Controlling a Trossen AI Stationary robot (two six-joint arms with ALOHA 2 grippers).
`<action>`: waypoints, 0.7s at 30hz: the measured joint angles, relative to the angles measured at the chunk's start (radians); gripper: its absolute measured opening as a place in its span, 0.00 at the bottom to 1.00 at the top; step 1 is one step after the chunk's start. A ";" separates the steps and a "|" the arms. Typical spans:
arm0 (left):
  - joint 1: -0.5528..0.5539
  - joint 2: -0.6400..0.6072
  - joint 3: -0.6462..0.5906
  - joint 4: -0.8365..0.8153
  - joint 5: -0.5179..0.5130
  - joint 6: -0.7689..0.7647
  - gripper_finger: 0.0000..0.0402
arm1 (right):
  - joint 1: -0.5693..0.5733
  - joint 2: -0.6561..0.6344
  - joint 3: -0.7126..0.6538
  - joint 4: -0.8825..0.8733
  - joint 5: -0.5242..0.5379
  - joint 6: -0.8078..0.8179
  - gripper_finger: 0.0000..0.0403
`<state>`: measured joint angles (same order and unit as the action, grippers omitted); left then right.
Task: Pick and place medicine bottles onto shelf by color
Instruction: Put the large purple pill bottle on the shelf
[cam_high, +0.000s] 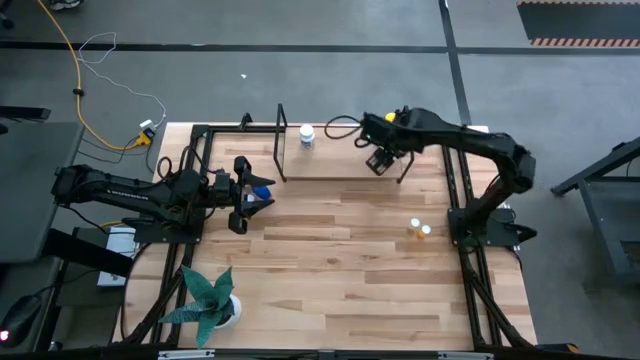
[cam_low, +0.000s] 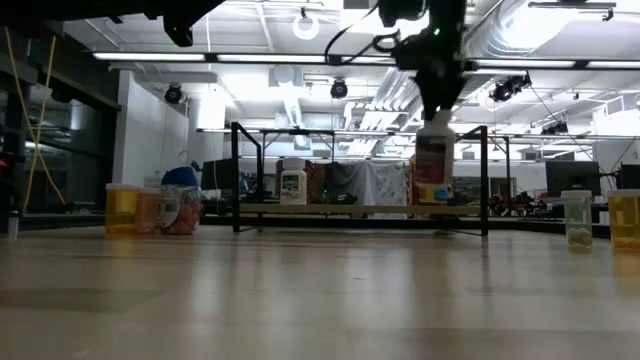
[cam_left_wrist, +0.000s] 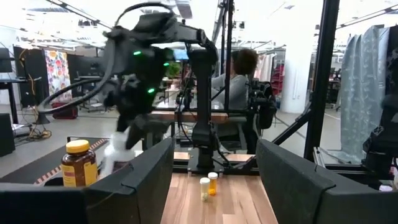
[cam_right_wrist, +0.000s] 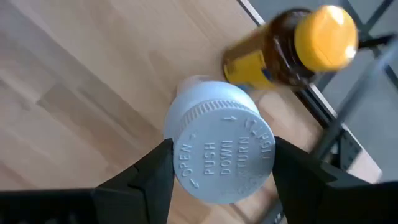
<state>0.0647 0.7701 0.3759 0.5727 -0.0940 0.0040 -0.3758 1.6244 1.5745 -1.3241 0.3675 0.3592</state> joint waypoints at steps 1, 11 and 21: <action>0.000 0.000 0.000 0.000 0.000 0.000 0.54 | -0.016 0.014 0.002 0.015 -0.008 -0.013 0.50; 0.000 0.000 0.000 0.000 0.000 0.000 0.54 | -0.120 0.087 0.002 0.023 -0.044 -0.048 0.50; 0.000 0.000 0.000 0.000 0.000 0.000 0.54 | -0.157 0.088 0.002 0.069 -0.108 -0.048 0.68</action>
<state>0.0647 0.7704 0.3759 0.5731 -0.0937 0.0040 -0.5328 1.7128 1.5764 -1.2551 0.2598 0.3117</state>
